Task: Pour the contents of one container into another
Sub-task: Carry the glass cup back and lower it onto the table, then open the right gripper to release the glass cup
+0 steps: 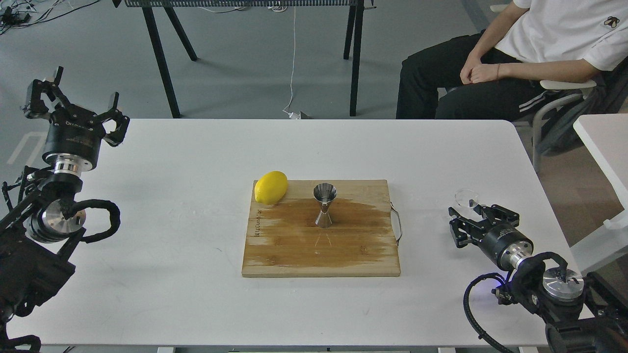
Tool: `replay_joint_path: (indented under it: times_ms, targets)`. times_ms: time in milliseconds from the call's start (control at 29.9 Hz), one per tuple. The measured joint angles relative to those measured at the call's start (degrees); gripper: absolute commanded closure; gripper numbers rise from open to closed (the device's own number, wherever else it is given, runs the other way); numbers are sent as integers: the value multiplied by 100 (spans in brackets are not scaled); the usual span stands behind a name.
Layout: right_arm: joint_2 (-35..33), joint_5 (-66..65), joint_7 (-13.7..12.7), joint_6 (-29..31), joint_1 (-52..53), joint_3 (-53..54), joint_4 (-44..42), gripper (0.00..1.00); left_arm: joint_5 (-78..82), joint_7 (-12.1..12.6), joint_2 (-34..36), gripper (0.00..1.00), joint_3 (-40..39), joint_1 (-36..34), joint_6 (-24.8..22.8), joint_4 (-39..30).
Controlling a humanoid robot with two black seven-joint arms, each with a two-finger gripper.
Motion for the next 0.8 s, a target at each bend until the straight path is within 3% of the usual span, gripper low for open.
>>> replay_joint_path:
  times_ms: [100,234,569,669,769,803]
  targets:
    - [49,-3,-7,181,18,-27,-230,64,0,0,0,0,0,0,0,0]
    - [54,-5,-8,263,37,-28,-285,48,0,0,20,0,5,0,-5,0]
    - [46,-6,-10,265,49,41,-289,24,1,0,28,0,9,0,18,-59]
    - [46,-6,-4,264,49,54,-289,34,1,0,29,0,9,0,47,-76]
    - [46,-6,-1,264,50,59,-290,63,2,0,30,0,9,0,52,-79]
    - [47,-6,-1,264,53,58,-292,68,2,0,31,0,9,0,53,-79]
